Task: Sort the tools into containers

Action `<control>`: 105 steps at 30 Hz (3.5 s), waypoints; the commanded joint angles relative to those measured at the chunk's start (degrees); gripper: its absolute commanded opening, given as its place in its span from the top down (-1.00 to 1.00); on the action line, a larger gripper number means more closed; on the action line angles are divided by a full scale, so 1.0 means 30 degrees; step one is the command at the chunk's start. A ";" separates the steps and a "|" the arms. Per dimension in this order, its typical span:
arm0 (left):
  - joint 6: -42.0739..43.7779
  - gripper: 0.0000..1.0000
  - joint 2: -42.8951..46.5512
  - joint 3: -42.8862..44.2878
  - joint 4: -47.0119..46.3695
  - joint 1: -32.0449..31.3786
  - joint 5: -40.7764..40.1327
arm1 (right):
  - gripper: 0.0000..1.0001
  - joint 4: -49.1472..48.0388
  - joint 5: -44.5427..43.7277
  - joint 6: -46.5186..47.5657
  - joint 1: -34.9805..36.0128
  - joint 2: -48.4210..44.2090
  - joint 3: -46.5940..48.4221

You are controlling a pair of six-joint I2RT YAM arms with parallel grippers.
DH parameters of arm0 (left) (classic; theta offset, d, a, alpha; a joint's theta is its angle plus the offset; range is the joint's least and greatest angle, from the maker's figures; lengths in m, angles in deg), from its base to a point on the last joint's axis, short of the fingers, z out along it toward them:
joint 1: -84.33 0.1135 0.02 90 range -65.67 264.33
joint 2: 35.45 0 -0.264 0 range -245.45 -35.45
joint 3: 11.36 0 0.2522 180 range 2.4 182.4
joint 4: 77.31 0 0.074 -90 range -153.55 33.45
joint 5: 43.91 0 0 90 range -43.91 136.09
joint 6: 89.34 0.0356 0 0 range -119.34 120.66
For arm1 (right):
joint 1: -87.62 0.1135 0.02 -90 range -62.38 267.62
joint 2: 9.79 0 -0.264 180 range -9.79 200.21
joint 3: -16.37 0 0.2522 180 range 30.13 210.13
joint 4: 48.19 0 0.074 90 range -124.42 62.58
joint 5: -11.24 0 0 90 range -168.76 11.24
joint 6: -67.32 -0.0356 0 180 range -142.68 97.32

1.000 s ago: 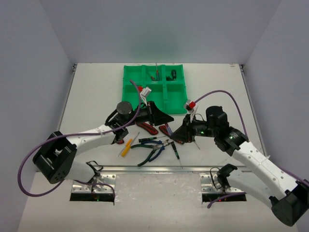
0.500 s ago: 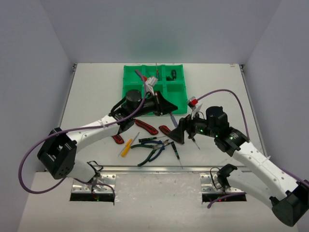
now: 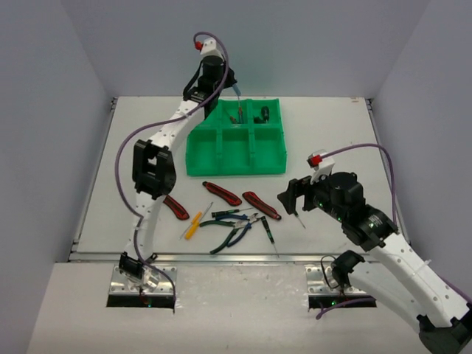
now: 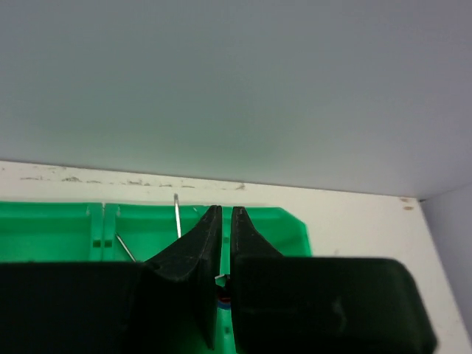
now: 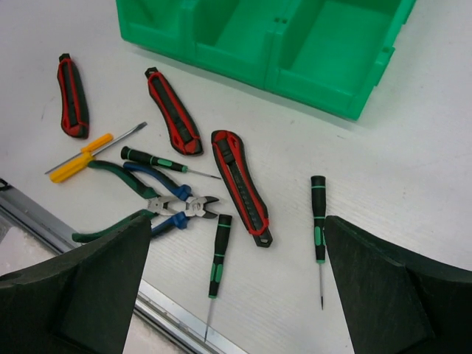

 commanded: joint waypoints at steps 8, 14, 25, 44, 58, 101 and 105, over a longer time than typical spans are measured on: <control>0.0753 1.00 -0.4757 0.3300 -0.1487 0.1283 0.3077 | -0.98 0.0542 -0.0230 0.0765 -0.0010 -0.1212 -0.0243; 0.0005 1.00 -0.3824 0.1234 -0.1715 0.1098 0.4537 | -0.98 0.0439 -0.0228 0.0795 0.0005 -0.0657 -0.0239; -0.0808 0.44 -0.3396 0.2107 0.1577 0.1053 0.5706 | -0.98 0.0425 0.0129 0.0498 -0.0010 -0.0567 -0.0448; 0.0715 -1.00 1.1481 -0.4765 0.1814 0.0115 0.3285 | -0.98 -0.0357 -0.2488 -0.1589 -0.0002 0.2329 -0.0346; -0.0789 -1.00 2.8547 -2.4647 0.5354 0.0115 0.1706 | -0.26 0.1422 -0.4346 0.0530 -0.1387 1.2054 0.1869; -0.6872 -0.24 1.8322 -2.9179 -1.5748 -0.6604 1.3448 | 1.00 -0.8451 1.7559 -0.2105 -0.2383 0.6044 -0.0717; -0.6881 0.66 1.7773 -2.8828 -1.5571 -0.6695 1.3747 | 1.00 -0.8846 1.7689 -0.2397 -0.2354 0.5968 -0.0679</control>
